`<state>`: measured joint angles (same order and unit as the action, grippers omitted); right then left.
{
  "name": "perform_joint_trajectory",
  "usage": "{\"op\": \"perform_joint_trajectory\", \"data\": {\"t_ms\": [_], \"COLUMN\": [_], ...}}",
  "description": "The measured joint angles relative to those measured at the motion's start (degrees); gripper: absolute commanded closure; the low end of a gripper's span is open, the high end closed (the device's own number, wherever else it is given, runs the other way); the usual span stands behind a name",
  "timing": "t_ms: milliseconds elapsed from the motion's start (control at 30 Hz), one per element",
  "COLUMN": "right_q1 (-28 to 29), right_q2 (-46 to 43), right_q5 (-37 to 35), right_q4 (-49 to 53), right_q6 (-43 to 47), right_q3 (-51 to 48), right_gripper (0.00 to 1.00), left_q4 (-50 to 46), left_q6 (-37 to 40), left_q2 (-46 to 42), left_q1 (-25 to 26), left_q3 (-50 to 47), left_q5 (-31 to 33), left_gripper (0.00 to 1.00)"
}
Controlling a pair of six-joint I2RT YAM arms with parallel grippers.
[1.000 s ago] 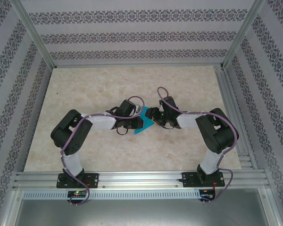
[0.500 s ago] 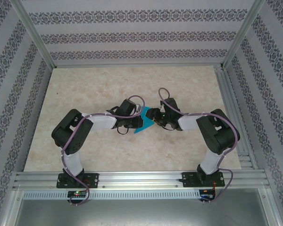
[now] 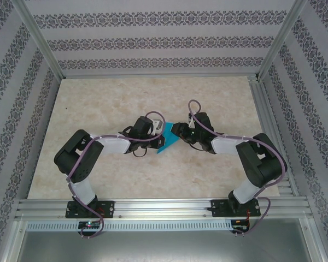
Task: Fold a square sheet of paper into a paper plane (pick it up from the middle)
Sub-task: Fourth fold the wing at the center of the table.
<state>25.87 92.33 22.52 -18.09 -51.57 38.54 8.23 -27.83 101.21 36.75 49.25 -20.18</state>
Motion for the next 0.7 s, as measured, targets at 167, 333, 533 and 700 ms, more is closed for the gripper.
{"op": "perform_joint_trajectory", "data": {"t_ms": [167, 333, 533, 700], "right_q1": [-2.5, -3.9, -4.3, -4.1], "right_q2": [-8.1, -15.2, -17.0, -16.4], "right_q5": [-1.4, -3.1, -3.7, -3.9], "right_q4": [1.7, 4.8, 7.2, 8.5], "right_q6": [0.1, 1.0, 2.2, 2.1], "right_q3": [-2.0, -2.5, -5.4, -8.7], "right_gripper": [0.47, 0.46, 0.47, 0.49], "left_q4": [4.4, 7.5, 9.6, 9.6], "left_q6": [7.6, 15.6, 23.5, 25.8], "left_q2": [-0.9, -0.5, 3.0, 6.8], "left_q1": [0.0, 0.0, 0.5, 1.6], "left_q3": [0.0, 0.0, 0.1, 0.5], "left_q5": [-2.7, -5.7, -7.0, -7.9], "left_gripper": [0.94, 0.94, 0.94, 0.94]}}
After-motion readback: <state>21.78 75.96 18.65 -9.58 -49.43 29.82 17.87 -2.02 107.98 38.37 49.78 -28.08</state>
